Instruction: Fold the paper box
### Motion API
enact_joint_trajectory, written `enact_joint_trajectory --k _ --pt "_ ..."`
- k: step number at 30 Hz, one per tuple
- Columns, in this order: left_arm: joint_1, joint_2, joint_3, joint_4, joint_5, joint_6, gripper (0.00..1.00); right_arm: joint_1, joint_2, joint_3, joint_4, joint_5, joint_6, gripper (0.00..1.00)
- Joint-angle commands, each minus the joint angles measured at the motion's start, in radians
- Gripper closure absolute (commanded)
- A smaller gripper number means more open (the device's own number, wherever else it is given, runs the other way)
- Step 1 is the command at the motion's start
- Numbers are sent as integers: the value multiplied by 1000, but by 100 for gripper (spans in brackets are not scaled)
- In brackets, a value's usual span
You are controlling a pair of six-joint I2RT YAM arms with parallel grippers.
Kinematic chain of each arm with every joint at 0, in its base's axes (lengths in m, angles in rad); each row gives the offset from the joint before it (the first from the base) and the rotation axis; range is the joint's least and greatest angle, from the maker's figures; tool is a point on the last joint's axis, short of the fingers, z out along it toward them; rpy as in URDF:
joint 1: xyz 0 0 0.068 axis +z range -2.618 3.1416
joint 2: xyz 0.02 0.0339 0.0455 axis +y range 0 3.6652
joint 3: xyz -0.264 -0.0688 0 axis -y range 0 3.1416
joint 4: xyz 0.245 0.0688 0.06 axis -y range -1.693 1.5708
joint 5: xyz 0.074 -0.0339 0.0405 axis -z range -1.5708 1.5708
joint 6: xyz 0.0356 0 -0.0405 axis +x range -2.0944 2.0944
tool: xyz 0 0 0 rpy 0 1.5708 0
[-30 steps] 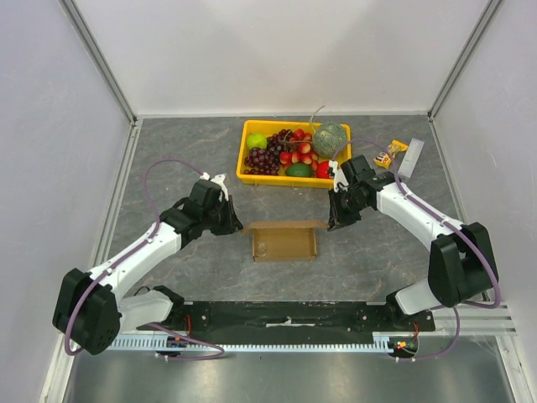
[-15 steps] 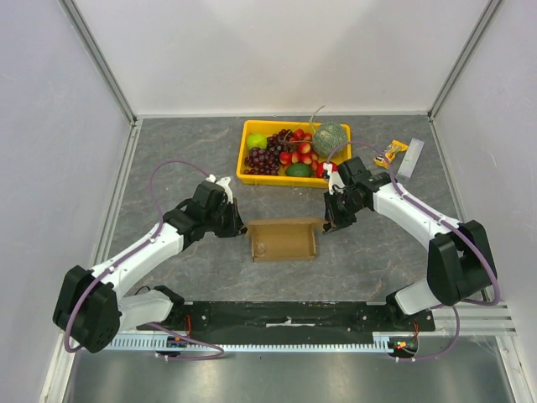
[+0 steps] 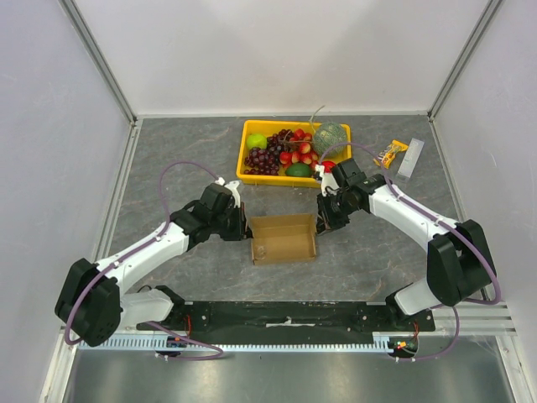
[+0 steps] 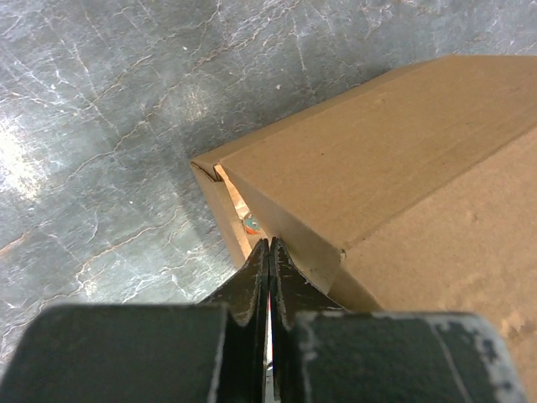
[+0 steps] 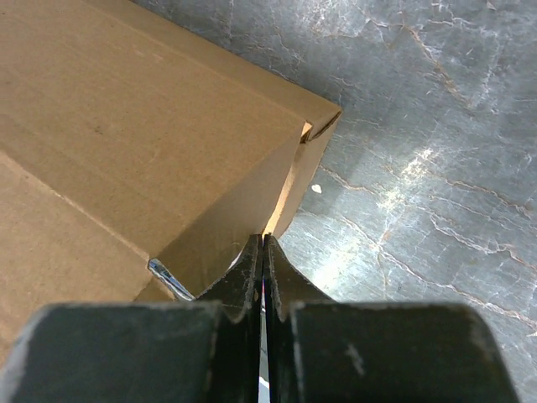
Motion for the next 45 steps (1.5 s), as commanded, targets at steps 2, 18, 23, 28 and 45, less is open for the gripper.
enact_joint_trajectory --k 2,18,23,28,45 --pt "-14 2 15 57 20 27 98 11 10 -33 61 -44 5 98" --pt "-19 -38 -58 82 14 38 98 16 -11 -84 100 -32 25 99" --pt "-19 -41 -86 93 9 42 98 14 -11 -96 87 -23 19 100" --pt "-20 -44 -95 108 12 41 98 16 -11 -114 113 -53 31 100" --pt "-28 -33 -92 125 20 39 98 20 27 -164 270 -218 122 100"
